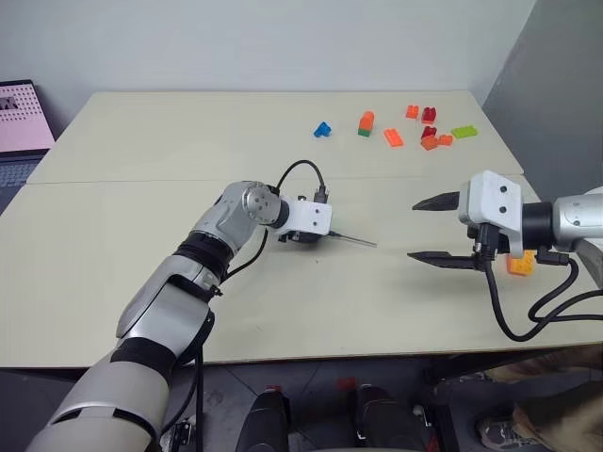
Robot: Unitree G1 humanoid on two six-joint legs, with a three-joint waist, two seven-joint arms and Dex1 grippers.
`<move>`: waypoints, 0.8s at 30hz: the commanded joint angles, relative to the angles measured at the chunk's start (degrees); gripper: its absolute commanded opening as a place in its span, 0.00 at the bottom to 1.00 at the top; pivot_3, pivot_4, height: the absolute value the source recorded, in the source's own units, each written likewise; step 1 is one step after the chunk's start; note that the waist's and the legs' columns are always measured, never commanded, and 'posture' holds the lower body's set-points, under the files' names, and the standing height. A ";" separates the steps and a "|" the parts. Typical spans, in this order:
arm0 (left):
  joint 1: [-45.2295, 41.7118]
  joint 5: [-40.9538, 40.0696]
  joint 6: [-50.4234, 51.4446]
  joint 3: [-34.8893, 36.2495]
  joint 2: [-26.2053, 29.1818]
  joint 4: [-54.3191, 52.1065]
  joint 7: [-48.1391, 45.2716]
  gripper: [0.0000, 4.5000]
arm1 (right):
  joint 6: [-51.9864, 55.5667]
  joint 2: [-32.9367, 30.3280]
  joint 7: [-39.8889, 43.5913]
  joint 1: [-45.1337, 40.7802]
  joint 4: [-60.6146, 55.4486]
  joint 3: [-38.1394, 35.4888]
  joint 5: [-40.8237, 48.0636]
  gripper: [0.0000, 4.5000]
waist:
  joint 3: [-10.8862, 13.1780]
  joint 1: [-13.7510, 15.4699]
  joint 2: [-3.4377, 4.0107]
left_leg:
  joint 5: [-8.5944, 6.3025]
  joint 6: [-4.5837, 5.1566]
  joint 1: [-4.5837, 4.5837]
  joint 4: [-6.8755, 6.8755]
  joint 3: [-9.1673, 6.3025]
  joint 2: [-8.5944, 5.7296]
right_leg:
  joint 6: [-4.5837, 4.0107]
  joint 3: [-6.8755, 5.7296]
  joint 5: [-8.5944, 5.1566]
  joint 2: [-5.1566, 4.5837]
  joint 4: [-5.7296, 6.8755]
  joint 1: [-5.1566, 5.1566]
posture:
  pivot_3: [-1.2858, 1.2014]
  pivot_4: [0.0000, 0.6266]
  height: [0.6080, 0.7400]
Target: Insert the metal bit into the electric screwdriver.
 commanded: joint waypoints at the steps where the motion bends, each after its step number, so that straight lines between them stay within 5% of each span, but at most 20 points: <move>1: 1.19 -0.98 0.65 0.57 -0.92 0.06 -3.08 0.73 | -0.15 -0.01 -0.40 -0.30 -1.20 -1.01 -0.08 0.86 | 0.00 0.00 0.00 | 0.00 0.00 0.00 0.00 -0.01 0.00 | 0.00 -0.01 0.00 0.00 0.01 0.00 | 0.52 0.24 1.00; 6: 2.45 -5.24 5.84 5.69 1.44 -7.47 -5.93 0.99 | -0.86 0.26 -0.01 -1.05 -0.11 -0.38 -0.73 0.86 | 0.00 -0.07 0.00 | 0.00 0.00 0.00 -0.01 -0.02 0.00 | -0.01 -0.02 0.00 0.00 0.05 -0.01 | 0.52 0.24 1.00; 10: 4.80 -10.85 13.59 12.38 5.59 -16.09 -7.40 1.00 | -1.59 -0.08 0.59 -0.64 0.60 -0.36 -1.44 0.86 | 0.01 -0.26 -0.01 | 0.00 0.00 -0.01 -0.01 -0.03 0.01 | -0.01 -0.01 0.00 0.01 0.13 -0.07 | 0.52 0.24 1.00; 15: 11.16 -20.73 37.82 23.33 12.55 -33.44 -8.93 1.00 | -1.89 -0.44 1.02 0.48 1.45 -1.80 -1.16 0.86 | 0.01 -0.97 -0.01 | 0.01 0.00 -0.01 0.00 -0.05 0.03 | -0.02 -0.02 -0.01 0.02 0.26 -0.14 | 0.52 0.24 1.00; 24: 32.18 -35.33 60.91 43.59 23.65 -60.93 -6.07 1.00 | -2.80 -0.41 1.54 3.22 4.79 -6.70 0.16 0.86 | 0.02 -1.26 -0.03 | 0.01 0.00 0.04 0.06 -0.15 0.04 | -0.02 -0.11 0.00 0.00 0.30 -0.05 | 0.52 0.24 1.00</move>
